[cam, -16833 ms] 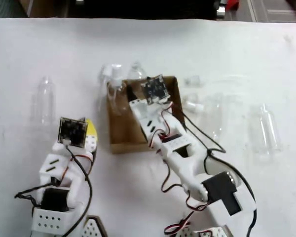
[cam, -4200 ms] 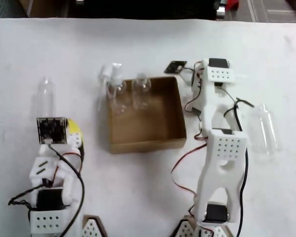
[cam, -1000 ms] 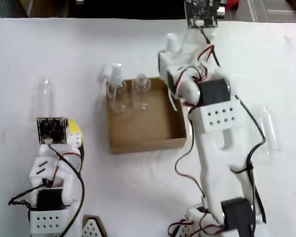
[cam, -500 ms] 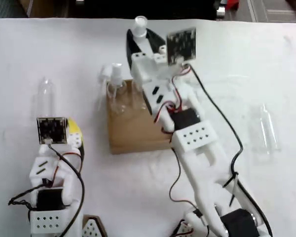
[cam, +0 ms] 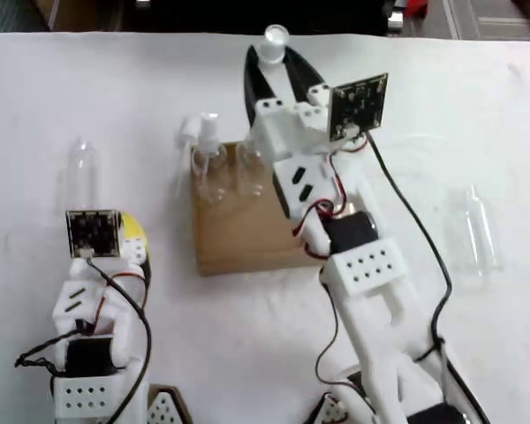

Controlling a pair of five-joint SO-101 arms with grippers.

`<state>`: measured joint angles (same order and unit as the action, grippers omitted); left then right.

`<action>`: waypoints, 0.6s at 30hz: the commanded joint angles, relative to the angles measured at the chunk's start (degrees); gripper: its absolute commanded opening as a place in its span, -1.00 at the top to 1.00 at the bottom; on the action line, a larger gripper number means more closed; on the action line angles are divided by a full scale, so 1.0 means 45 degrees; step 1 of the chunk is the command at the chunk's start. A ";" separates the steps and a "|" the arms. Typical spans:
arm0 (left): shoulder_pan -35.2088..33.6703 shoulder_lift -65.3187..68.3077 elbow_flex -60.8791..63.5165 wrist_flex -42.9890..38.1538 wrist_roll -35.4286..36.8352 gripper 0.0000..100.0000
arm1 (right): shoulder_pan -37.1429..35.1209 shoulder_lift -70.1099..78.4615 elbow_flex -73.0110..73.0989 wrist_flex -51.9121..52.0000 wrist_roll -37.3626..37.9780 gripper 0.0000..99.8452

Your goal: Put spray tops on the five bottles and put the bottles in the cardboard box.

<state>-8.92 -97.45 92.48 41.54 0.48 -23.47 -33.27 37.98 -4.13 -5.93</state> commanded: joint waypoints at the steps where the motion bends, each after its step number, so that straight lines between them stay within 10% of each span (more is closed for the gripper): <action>1: 0.0225 -0.0049 -0.0723 -0.0039 0.0020 0.95 | -0.0029 -0.0908 -0.0078 0.1299 -0.0059 0.97; 18: 0.0225 -0.0049 -0.0703 -0.0039 0.0020 0.95 | -0.0459 -0.0908 0.0391 0.1182 -0.0078 0.97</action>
<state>-8.92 -97.45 92.48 41.54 0.48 -25.23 -35.47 40.62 2.90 -5.93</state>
